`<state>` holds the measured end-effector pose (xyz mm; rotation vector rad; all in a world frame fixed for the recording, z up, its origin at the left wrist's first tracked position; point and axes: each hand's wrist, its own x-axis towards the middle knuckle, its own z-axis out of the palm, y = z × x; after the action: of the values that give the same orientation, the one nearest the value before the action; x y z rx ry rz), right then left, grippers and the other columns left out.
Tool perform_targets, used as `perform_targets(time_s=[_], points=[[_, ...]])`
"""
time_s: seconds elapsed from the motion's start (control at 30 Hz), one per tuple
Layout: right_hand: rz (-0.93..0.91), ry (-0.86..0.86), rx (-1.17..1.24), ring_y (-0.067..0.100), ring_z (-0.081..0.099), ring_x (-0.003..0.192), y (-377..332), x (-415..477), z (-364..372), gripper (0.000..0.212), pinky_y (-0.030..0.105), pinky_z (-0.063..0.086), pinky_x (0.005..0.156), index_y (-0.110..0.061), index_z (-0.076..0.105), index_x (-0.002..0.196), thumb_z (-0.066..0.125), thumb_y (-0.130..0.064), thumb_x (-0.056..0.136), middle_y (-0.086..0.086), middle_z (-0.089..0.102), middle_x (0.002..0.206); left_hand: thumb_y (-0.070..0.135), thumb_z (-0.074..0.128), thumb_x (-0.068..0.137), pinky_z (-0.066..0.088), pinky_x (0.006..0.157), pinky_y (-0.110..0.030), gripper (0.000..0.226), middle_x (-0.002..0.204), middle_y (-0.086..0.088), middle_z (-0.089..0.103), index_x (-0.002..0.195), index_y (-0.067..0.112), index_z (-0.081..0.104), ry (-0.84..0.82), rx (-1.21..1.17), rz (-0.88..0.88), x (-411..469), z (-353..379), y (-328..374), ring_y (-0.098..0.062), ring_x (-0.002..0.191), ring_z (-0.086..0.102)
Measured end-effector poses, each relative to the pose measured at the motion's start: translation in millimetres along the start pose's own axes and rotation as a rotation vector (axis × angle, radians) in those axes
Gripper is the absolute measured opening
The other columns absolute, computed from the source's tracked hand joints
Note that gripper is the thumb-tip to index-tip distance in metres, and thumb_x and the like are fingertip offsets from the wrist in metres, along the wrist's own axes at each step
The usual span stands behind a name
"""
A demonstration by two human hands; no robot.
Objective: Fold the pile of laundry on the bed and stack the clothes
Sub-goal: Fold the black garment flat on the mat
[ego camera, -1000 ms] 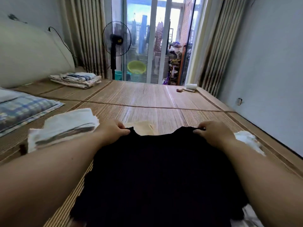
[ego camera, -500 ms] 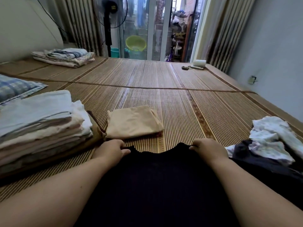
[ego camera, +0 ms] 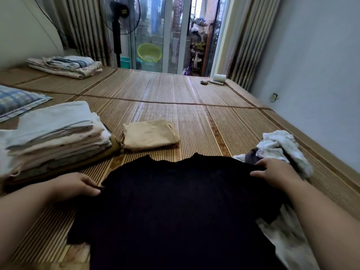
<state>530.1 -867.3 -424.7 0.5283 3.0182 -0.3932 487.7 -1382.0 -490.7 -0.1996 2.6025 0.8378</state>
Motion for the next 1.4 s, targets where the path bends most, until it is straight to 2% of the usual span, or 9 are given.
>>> perform_targets(time_s=[0.2, 0.37, 0.5, 0.57, 0.63, 0.73, 0.9, 1.17, 1.4], points=[[0.131, 0.06, 0.39, 0.029, 0.065, 0.084, 22.5, -33.3, 5.0, 0.029, 0.043, 0.051, 0.082, -0.002, 0.069, 0.082, 0.078, -0.03, 0.077, 0.012, 0.071, 0.088, 0.023, 0.075, 0.081, 0.041, 0.069, -0.031, 0.014, 0.091, -0.011, 0.07, 0.07, 0.016, 0.07, 0.224, -0.087, -0.033, -18.3, 9.1, -8.0, -0.023, 0.083, 0.061], [0.222, 0.308, 0.848, 0.029, 0.059, 0.094, 14.1, -33.9, -3.2, 0.029, 0.04, 0.05, 0.084, -0.008, 0.061, 0.115, 0.063, -0.025, 0.091, 0.011, 0.062, 0.101, 0.04, 0.071, 0.082, 0.05, 0.091, -0.047, 0.063, 0.131, -0.02, 0.057, 0.134, 0.011, 0.05, 0.475, -0.712, -0.225, -11.4, -10.9, -26.1, -0.04, 0.105, 0.061], [0.354, 0.332, 1.188, 0.031, 0.064, 0.096, 11.9, -28.9, -8.4, 0.033, 0.049, 0.053, 0.089, -0.016, 0.06, 0.115, 0.072, -0.023, 0.085, 0.016, 0.065, 0.111, 0.048, 0.063, 0.088, 0.05, 0.09, -0.052, 0.061, 0.133, -0.012, 0.056, 0.137, 0.015, 0.046, 0.5, -0.911, -0.327, 0.5, -17.2, -46.3, -0.039, 0.108, 0.06], [0.415, 0.157, 1.329, 0.034, 0.069, 0.09, 11.0, -28.9, -11.6, 0.032, 0.057, 0.053, 0.086, -0.014, 0.063, 0.112, 0.073, -0.015, 0.082, 0.019, 0.07, 0.103, 0.044, 0.064, 0.089, 0.057, 0.072, -0.043, 0.047, 0.104, -0.016, 0.066, 0.115, 0.006, 0.059, 0.42, -0.951, -0.331, -23.6, -12.8, -19.4, -0.034, 0.082, 0.067], [0.479, 0.007, 1.299, 0.031, 0.071, 0.069, 5.9, -33.0, -14.9, 0.01, 0.051, 0.055, 0.079, -0.008, 0.067, 0.096, 0.066, -0.009, 0.086, 0.018, 0.073, 0.079, 0.036, 0.067, 0.087, 0.056, 0.058, -0.035, 0.034, 0.076, -0.017, 0.068, 0.093, 0.003, 0.064, 0.198, -0.854, -0.34, -37.2, -2.3, -5.0, -0.03, 0.057, 0.066], [0.505, -0.087, 1.208, 0.028, 0.068, 0.055, 5.6, -34.0, -11.5, 0.008, 0.04, 0.057, 0.058, -0.003, 0.063, 0.086, 0.056, -0.005, 0.091, 0.015, 0.069, 0.058, 0.014, 0.068, 0.086, 0.054, 0.072, -0.042, 0.025, 0.08, -0.023, 0.069, 0.101, -0.006, 0.065, 0.103, -0.626, -0.379, -37.9, 8.9, -5.4, -0.036, 0.071, 0.066], [0.31, 0.201, 0.917, 0.032, 0.059, 0.094, 0.4, -35.4, -9.0, 0.024, 0.043, 0.049, 0.083, -0.01, 0.057, 0.117, 0.059, -0.01, 0.093, 0.012, 0.061, 0.093, 0.034, 0.067, 0.089, 0.043, 0.101, -0.037, 0.057, 0.135, -0.02, 0.055, 0.133, 0.001, 0.052, 0.358, -0.255, -0.232, -36.0, 5.9, -0.2, -0.037, 0.119, 0.054], [0.044, 0.339, 0.567, 0.029, 0.056, 0.093, -44.8, -54.4, -18.5, 0.024, 0.033, 0.041, 0.08, -0.013, 0.061, 0.108, 0.057, -0.006, 0.085, 0.01, 0.06, 0.098, 0.022, 0.052, 0.096, 0.049, 0.081, -0.041, 0.013, 0.094, -0.009, 0.069, 0.098, 0.018, 0.065, 0.495, -0.362, 0.155, -59.2, 12.2, 63.5, -0.03, 0.088, 0.063], [-0.045, -0.286, 0.734, 0.024, 0.071, 0.08, -119.5, -59.8, 7.7, 0.042, 0.033, 0.056, 0.057, -0.025, 0.042, 0.135, 0.057, -0.026, 0.095, 0.006, 0.055, 0.119, 0.034, 0.057, 0.095, 0.052, 0.07, -0.027, 0.025, 0.109, 0.0, 0.066, 0.119, 0.026, 0.059, 0.06, -0.262, 0.203, -72.6, 53.8, 128.2, -0.012, 0.084, 0.065]])
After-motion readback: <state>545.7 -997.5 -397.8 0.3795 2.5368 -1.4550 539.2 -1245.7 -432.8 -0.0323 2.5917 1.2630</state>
